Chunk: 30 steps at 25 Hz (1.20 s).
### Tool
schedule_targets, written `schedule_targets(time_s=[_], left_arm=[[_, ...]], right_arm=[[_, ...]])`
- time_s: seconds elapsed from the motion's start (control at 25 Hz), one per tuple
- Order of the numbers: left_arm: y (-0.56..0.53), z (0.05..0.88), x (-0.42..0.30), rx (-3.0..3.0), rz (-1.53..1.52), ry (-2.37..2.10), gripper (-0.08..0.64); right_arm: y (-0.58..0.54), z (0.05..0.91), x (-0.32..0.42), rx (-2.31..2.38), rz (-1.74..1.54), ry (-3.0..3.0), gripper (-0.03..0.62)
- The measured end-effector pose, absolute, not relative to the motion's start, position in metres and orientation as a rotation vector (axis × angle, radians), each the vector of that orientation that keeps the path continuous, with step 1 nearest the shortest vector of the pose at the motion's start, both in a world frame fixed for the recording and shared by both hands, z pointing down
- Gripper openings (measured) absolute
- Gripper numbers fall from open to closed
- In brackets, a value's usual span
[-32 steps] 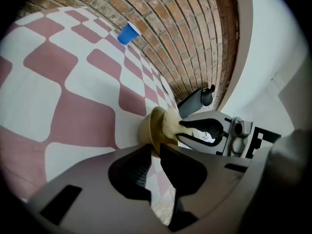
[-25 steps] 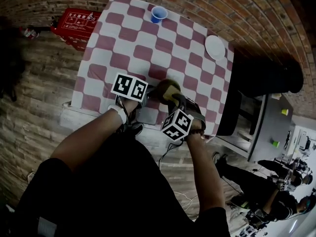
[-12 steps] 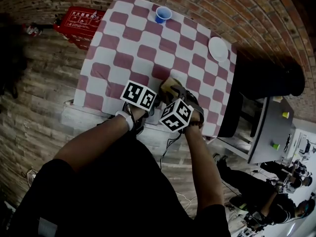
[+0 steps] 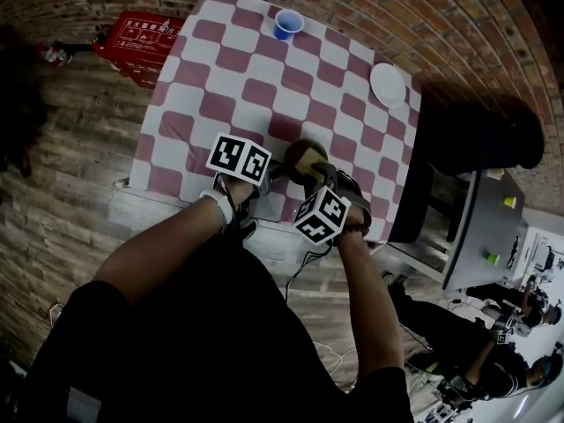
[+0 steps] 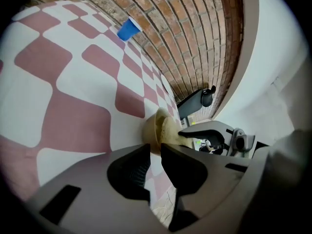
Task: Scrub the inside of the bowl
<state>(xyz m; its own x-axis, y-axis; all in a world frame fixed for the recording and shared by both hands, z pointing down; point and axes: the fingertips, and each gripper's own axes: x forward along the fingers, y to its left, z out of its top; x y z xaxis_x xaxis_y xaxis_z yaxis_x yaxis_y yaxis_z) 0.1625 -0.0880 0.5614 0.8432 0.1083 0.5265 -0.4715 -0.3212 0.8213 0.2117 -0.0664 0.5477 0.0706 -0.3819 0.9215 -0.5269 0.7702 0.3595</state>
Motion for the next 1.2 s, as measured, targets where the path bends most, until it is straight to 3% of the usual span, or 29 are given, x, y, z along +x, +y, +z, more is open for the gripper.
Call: schedule_targets(time_s=[0.36, 0.88, 1.2], left_arm=[[-0.084, 0.546, 0.167, 1.914, 0.640, -0.242, 0.080], [-0.075, 0.561, 0.175, 1.795, 0.600, -0.243, 0.094], [-0.081, 0.546, 0.164, 1.814, 0.548, -0.243, 0.094]], right_arm=[[-0.086, 0.547, 0.190, 0.805, 0.183, -1.608, 0.103], [-0.078, 0.543, 0.229, 0.781, 0.148, -1.535, 0.103], [-0.070, 0.550, 0.197, 0.743, 0.135, -1.601, 0.103]])
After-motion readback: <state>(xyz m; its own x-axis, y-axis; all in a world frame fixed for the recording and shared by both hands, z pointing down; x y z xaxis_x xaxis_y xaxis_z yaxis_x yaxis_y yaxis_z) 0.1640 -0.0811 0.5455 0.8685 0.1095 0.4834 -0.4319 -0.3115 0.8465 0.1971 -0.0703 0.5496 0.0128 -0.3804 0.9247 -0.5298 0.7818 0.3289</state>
